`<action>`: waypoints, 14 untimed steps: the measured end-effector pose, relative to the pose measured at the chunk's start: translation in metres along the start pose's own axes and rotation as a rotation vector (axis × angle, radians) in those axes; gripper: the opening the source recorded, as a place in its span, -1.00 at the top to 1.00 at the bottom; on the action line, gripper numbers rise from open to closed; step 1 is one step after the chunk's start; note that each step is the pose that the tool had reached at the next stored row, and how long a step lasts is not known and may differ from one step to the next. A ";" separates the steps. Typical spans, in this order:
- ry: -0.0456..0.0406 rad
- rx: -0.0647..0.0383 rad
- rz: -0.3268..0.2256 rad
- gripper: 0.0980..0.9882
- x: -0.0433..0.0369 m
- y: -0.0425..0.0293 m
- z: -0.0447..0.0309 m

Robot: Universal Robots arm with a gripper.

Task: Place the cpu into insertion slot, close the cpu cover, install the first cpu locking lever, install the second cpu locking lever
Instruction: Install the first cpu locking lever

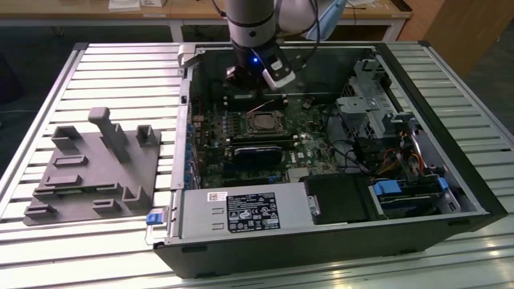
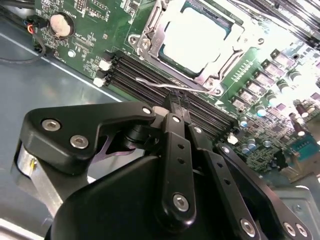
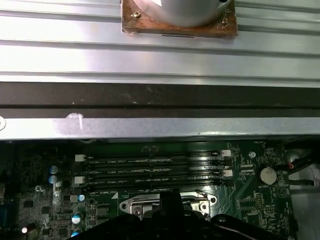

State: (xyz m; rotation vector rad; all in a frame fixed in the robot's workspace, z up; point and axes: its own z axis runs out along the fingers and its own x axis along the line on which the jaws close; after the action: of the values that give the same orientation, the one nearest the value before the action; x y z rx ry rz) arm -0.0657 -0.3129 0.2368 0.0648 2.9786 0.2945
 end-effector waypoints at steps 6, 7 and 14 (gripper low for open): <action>-0.0097 0.002 0.029 0.98 0.0007 -0.0012 0.0058; -0.0116 0.003 0.034 0.98 0.0008 -0.0014 0.0067; -0.0214 -0.010 0.050 0.98 0.0014 -0.0024 0.0115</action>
State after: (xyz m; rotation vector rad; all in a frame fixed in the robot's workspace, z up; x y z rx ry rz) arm -0.0653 -0.3130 0.2250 0.1412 2.9576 0.3124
